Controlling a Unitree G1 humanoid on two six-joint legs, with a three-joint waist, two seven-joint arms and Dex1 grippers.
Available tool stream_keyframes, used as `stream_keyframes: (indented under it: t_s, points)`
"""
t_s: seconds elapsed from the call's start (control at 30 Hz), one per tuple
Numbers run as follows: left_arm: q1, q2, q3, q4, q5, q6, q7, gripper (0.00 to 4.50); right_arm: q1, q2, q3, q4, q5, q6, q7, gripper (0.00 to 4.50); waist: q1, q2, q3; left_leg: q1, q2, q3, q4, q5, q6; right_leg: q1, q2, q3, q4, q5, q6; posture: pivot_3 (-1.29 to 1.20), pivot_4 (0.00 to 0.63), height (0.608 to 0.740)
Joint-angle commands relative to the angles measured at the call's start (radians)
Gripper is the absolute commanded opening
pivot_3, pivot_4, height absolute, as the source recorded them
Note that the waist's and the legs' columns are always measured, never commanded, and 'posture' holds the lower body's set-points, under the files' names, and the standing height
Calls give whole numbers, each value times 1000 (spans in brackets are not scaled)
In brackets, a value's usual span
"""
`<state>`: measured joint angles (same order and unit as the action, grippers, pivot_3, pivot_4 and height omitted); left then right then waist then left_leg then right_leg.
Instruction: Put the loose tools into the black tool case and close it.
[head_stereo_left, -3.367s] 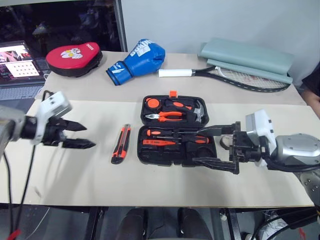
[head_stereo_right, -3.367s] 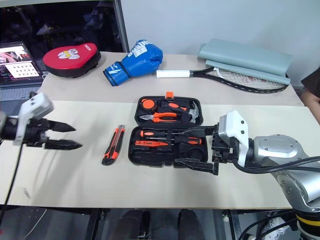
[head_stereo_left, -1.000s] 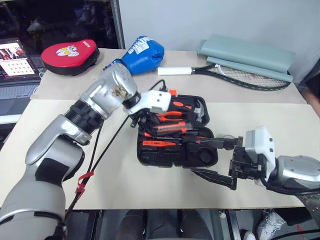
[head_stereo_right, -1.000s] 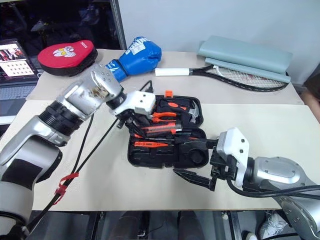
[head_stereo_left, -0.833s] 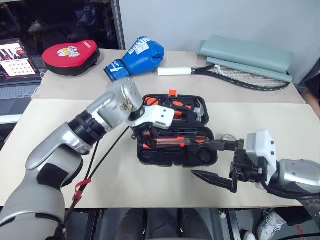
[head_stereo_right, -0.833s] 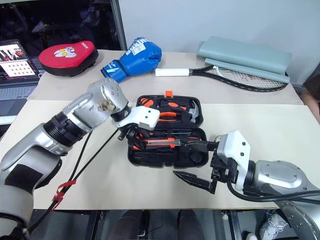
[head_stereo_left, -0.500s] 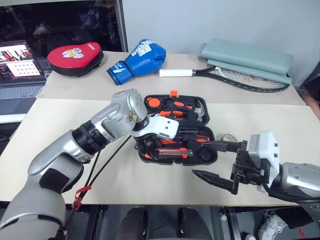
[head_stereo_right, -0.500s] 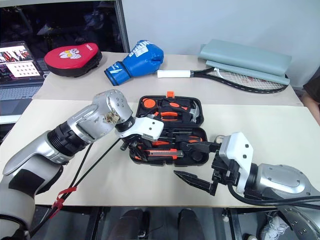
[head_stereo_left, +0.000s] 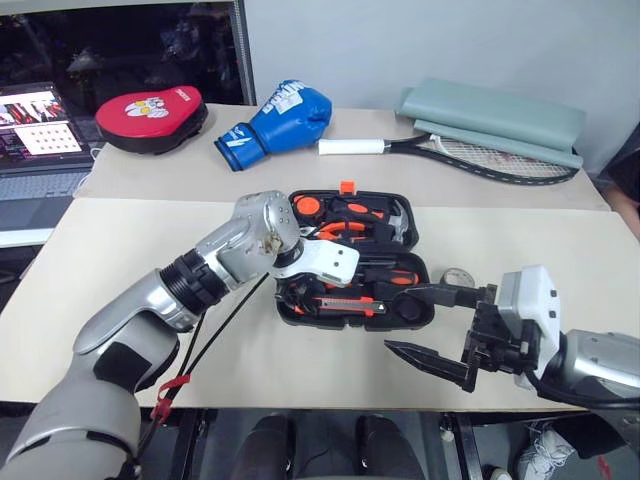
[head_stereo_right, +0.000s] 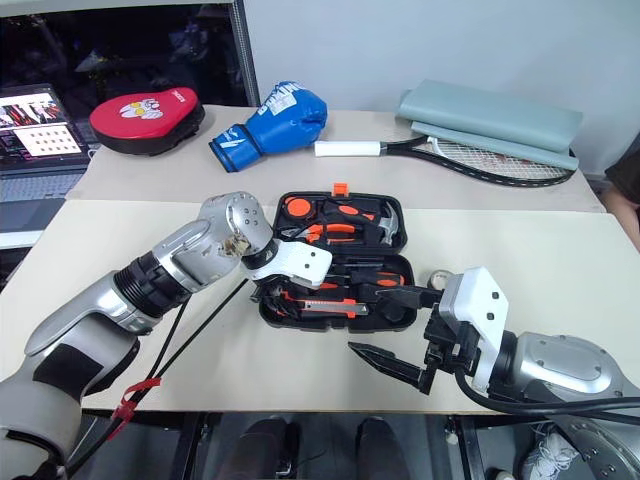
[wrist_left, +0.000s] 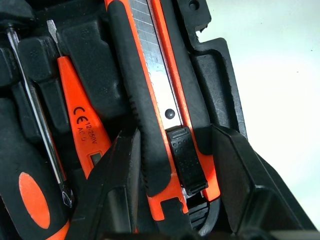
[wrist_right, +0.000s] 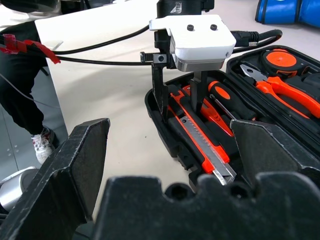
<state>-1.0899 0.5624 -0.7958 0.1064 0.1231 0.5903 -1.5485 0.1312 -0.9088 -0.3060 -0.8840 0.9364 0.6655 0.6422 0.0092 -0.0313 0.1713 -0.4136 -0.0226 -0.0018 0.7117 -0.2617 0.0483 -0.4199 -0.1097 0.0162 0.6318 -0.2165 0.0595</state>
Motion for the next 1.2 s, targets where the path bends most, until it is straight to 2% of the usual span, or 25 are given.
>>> stream_keyframes:
  t_s: [0.03, 0.23, 0.3, 0.37, 0.5, 0.63, 0.77, 0.87, 0.9, 0.97, 1.07, 1.1, 1.2]
  points:
    - [5, 17, -6, -67, -31, 70, -60, 1674, -8, -7, -22, -26, 7, -9, -2, 4500, -3, 0, 0, 0, 0, 0, 0, 0, 0, 0, 0, 0, 0, 0, 0, 0, 150, 737]
    - [0, 15, -6, -56, -25, 93, -66, 1674, -13, -4, -12, -25, 2, -10, -2, 4500, -4, 0, 0, -1, 0, 0, 0, 0, 0, -1, 1, 0, -1, 0, 0, 0, 150, 737]
    - [-5, 0, 10, -46, -35, 85, -63, 2659, -13, 0, -2, -27, -2, -11, -5, 4500, -4, 0, 0, -1, 0, 0, 0, 0, 0, -1, 1, 0, -1, 0, 0, 0, 150, 737]
    - [-16, 2, 23, -52, -62, 74, -65, 3109, -14, 2, 7, -29, -6, -12, -6, 4500, -3, 0, 0, -1, 0, 0, 0, 0, 0, -1, 1, 0, -1, 0, 0, 0, 150, 737]
    - [-83, 13, 58, -47, -173, 140, -66, 4482, -17, 4, 14, -25, -11, -15, -5, 4500, -2, 0, 0, -1, 0, 0, 0, 0, 0, -1, 0, 0, -1, 0, 0, 0, 150, 737]
    - [-131, 1, 115, 8, -235, 139, -66, 4482, -23, 3, 13, -18, -10, -16, -2, 4500, 0, 0, 0, -1, 0, 0, 0, 0, 0, -1, 0, 0, 0, 0, 0, 0, 150, 737]
    - [-96, -22, 154, 64, -230, 61, -36, 3471, -19, 1, 4, -22, -3, -12, -2, 4500, -2, 0, 0, 0, 0, 0, 0, 0, 0, -1, 0, 0, 0, 0, 0, 0, 150, 737]
    - [-49, -38, 188, 80, -244, 1, -23, 2351, -18, -1, -2, -23, 3, -9, -5, 4500, -1, 0, 0, -1, 0, 0, 0, 0, 0, -1, 1, 0, 0, 0, 0, 0, 150, 737]
    - [-36, -46, 202, 81, -259, 11, -24, 2103, -17, -2, -6, -24, 7, -7, -6, 4500, -1, 0, 0, -1, 0, 0, 0, 0, 0, -1, 0, 0, 0, 0, 0, 0, 150, 737]
    - [-11, -53, 220, 82, -277, 11, -27, 1287, -15, -4, -12, -26, 13, -4, -7, 4500, 0, 0, 0, -1, 0, 0, 0, 0, 0, -1, 0, 0, 0, 0, 0, 0, 150, 737]
    - [30, -49, 219, 85, -255, -42, -17, 209, -11, -7, -20, -30, 22, 0, -10, 4500, 1, 0, 0, -1, 0, 0, 0, 0, 0, -1, 0, 0, 0, 0, 0, 0, 150, 737]
    - [39, -46, 217, 85, -250, -52, -16, 70, -11, -8, -20, -30, 23, 1, -11, 4500, 1, 0, 0, -1, 0, 0, 0, 0, 0, -1, 0, 0, 0, 0, 0, 0, 150, 737]
    - [59, -40, 212, 74, -240, -52, -20, 70, -11, -11, -21, -31, 32, 3, -18, 4500, 1, 0, 0, -1, 0, 0, 0, 0, 0, -1, 0, 0, 0, 0, 0, 0, 150, 737]
